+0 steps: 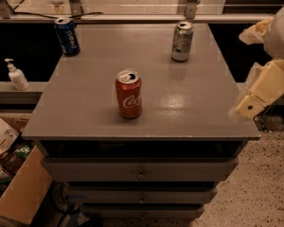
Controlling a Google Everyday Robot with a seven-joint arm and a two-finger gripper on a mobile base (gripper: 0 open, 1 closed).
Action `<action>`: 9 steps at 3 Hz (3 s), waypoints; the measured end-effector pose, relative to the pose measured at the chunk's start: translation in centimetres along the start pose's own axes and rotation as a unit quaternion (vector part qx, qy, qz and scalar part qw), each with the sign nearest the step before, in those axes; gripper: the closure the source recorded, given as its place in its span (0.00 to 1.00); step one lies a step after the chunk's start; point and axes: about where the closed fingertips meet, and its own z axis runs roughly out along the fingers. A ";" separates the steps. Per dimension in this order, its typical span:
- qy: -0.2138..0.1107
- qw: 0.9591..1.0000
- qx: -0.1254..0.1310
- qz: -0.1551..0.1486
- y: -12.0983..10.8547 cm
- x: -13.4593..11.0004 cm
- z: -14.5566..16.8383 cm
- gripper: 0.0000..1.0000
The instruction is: Knock coke can over
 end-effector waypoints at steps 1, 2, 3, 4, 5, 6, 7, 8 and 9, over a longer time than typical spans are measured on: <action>-0.019 1.000 -0.005 0.001 0.4 -1.1 -0.2 0.00; -0.019 1.000 -0.005 0.001 0.4 -1.1 -0.2 0.00; -0.034 0.999 -0.004 -0.002 0.8 -1.2 1.2 0.00; -0.062 0.998 -0.007 0.001 1.2 -1.5 4.0 0.00; -0.091 0.996 -0.010 0.007 1.1 -2.3 7.1 0.00; -0.116 0.993 -0.015 0.018 1.0 -3.5 10.6 0.00; -0.139 0.990 -0.020 0.034 0.4 -4.9 13.6 0.00; -0.168 0.984 -0.024 0.054 -0.1 -7.2 16.2 0.00; -0.168 0.984 -0.024 0.053 -0.1 -7.2 16.2 0.00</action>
Offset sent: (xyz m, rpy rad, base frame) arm -0.0020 0.0096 0.0060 0.0371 -0.0042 0.0099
